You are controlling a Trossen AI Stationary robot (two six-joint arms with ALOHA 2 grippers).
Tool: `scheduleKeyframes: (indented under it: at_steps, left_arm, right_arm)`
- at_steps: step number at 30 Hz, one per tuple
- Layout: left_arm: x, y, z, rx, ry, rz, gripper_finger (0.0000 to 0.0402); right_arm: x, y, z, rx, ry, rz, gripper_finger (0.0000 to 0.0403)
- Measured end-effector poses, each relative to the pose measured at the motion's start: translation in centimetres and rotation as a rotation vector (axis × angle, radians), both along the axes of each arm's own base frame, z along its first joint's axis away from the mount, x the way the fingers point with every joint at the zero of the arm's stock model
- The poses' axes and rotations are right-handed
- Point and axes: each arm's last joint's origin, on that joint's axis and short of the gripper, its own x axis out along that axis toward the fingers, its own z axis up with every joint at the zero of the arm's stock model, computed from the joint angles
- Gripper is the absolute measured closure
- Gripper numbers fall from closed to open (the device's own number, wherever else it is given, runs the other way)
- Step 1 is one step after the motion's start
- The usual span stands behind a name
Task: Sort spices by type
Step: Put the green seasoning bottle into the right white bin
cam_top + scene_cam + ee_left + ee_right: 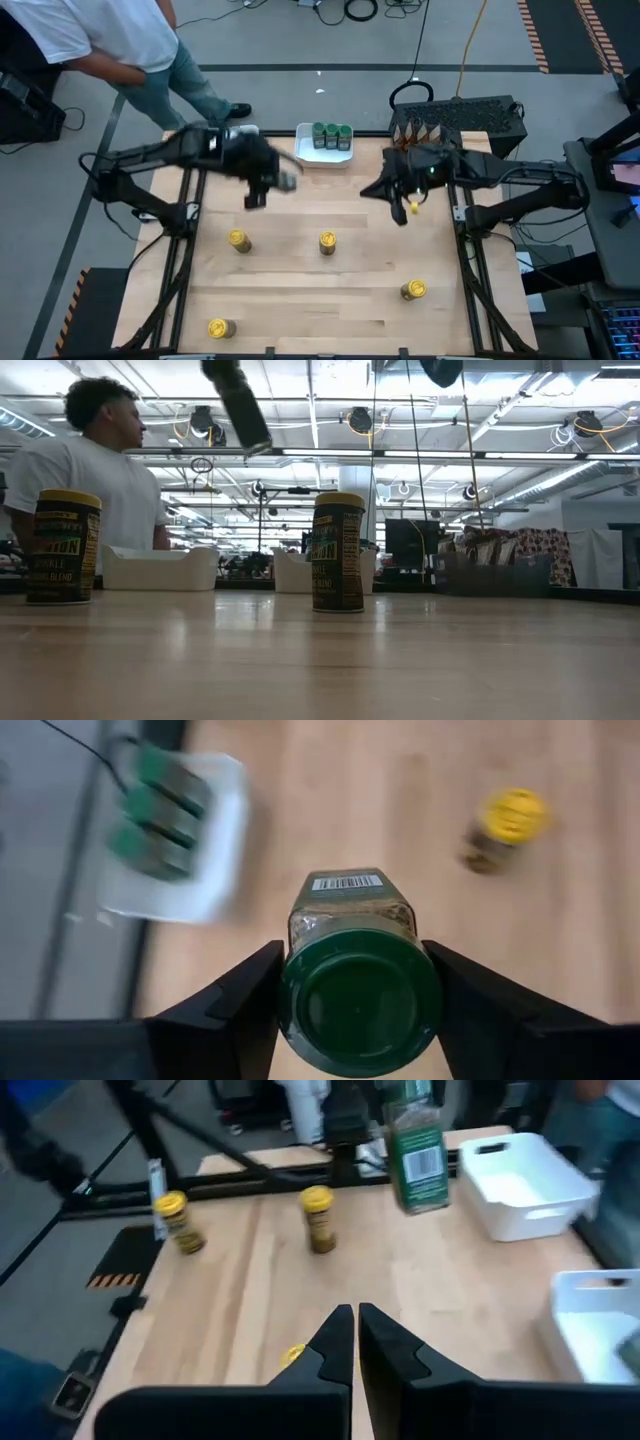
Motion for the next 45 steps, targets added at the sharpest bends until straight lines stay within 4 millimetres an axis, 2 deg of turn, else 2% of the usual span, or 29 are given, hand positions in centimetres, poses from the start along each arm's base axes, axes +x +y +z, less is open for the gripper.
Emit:
scheduleKeyframes:
  at_steps: [5,9,12,15,20,23,26,31,37,45]
  left_arm:
    - [0.8,5.3,1.4,0.146,-0.037,-0.044,0.0185]
    - [1.7,9.9,1.1,0.238,-0.004,-0.121,0.0185]
    - [2.4,13.4,0.0,0.272,0.050,-0.166,0.0185]
    - [3.3,16.4,-2.0,0.274,0.115,-0.187,0.0185]
    - [4.3,19.9,-4.2,0.253,0.080,-0.180,0.0185]
    - [5.0,21.1,-5.7,0.236,0.092,-0.188,0.0185]
    - [5.5,21.3,-7.2,0.196,0.142,-0.212,0.0185]
    - [6.0,20.9,-8.0,0.173,0.172,-0.245,0.0185]
    - [6.5,20.4,-7.9,0.222,0.178,-0.325,0.0185]
    - [7.9,20.5,-10.6,0.186,0.256,-0.371,0.0185]
  right_arm:
    - [-0.7,-2.6,0.3,0.025,-0.012,-0.100,0.0403]
    - [-1.0,-4.2,0.3,0.060,-0.015,-0.192,0.0403]
    - [-1.2,-5.3,0.4,0.116,-0.027,-0.265,0.0403]
    - [-1.4,-5.9,0.4,0.135,-0.030,-0.304,0.0403]
    - [-1.6,-6.7,0.4,0.156,-0.034,-0.347,0.0403]
    - [-1.7,-7.0,0.4,0.162,-0.034,-0.357,0.0403]
    - [-1.9,-7.2,0.2,0.161,-0.018,-0.366,0.0403]
    - [-2.3,-7.5,-0.1,0.161,0.024,-0.375,0.0403]
    - [-2.4,-7.6,-0.4,0.161,0.049,-0.357,0.0403]
    - [-2.4,-7.5,-0.4,0.150,0.051,-0.321,0.0403]
